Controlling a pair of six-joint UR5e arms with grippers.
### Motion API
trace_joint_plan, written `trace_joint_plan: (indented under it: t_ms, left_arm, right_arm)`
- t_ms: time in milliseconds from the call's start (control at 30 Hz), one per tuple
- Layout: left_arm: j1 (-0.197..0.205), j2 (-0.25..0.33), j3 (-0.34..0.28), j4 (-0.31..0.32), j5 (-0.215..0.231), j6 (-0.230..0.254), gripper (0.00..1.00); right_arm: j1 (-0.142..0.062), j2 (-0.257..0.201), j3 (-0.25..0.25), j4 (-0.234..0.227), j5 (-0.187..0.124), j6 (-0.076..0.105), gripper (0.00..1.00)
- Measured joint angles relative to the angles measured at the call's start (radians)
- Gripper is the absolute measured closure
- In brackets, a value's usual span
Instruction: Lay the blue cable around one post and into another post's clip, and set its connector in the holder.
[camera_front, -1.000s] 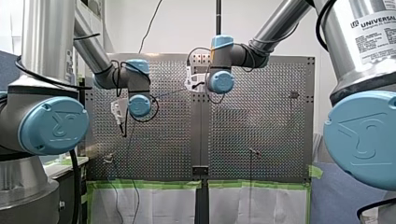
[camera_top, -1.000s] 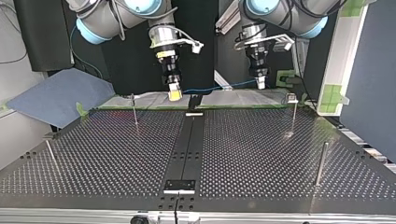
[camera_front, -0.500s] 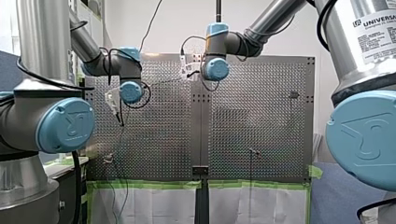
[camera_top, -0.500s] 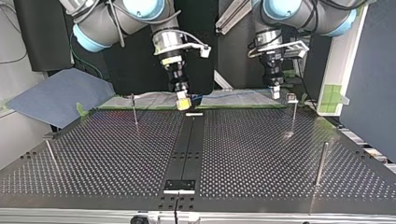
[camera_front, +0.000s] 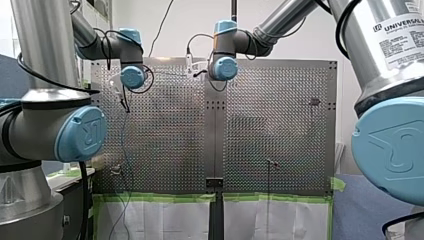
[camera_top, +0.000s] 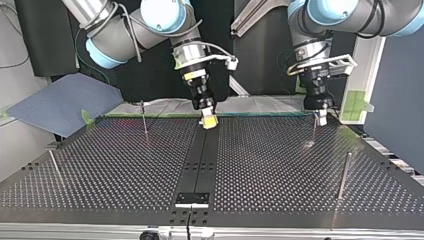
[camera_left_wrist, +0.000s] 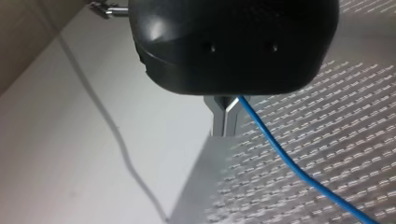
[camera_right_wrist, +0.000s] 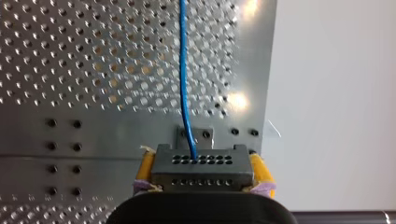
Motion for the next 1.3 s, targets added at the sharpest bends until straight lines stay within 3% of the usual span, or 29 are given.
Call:
trace_joint_plan:
  t_ms: [233, 533, 900, 1300]
  left_arm:
    - [0.068, 0.053, 0.039, -0.068, 0.003, -0.008, 1.0]
    - [0.15, 0.056, 0.107, -0.14, 0.021, -0.016, 1.0]
    - [0.241, -0.013, 0.199, -0.154, 0.097, -0.029, 1.0]
    - [0.286, -0.066, 0.288, -0.157, 0.147, -0.068, 1.0]
  right_arm:
    - [0.02, 0.041, -0.062, 0.034, -0.001, -0.004, 1.0]
    - [0.038, 0.06, -0.134, 0.072, 0.001, -0.004, 1.0]
    - [0.047, 0.062, -0.229, 0.094, 0.004, -0.003, 1.0]
    - [0.044, 0.101, -0.352, 0.134, 0.003, 0.001, 1.0]
